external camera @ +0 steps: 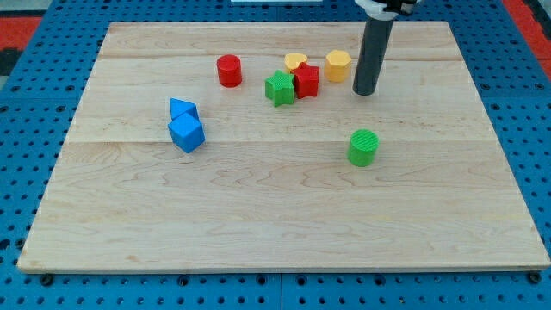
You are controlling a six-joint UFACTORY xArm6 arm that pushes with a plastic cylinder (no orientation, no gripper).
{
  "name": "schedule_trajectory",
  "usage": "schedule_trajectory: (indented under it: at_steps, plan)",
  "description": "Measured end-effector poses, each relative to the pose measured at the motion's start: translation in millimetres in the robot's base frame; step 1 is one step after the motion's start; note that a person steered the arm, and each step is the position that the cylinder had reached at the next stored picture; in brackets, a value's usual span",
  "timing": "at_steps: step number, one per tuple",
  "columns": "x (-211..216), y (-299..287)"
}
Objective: Move the red circle closer to the green star
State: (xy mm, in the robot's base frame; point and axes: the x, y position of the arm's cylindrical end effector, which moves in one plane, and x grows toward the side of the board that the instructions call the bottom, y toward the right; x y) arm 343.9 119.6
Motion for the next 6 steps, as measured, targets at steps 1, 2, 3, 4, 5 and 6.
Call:
schedule_trajectory:
  at_steps: [1,2,3,4,5,6]
  plan:
    - [40.9,-54.4]
    - [76.3,-118.6]
    - [49.5,-203.0]
    - [-1.1,-244.9]
    - [-51.2,-225.2]
    - [-25.5,-139.0]
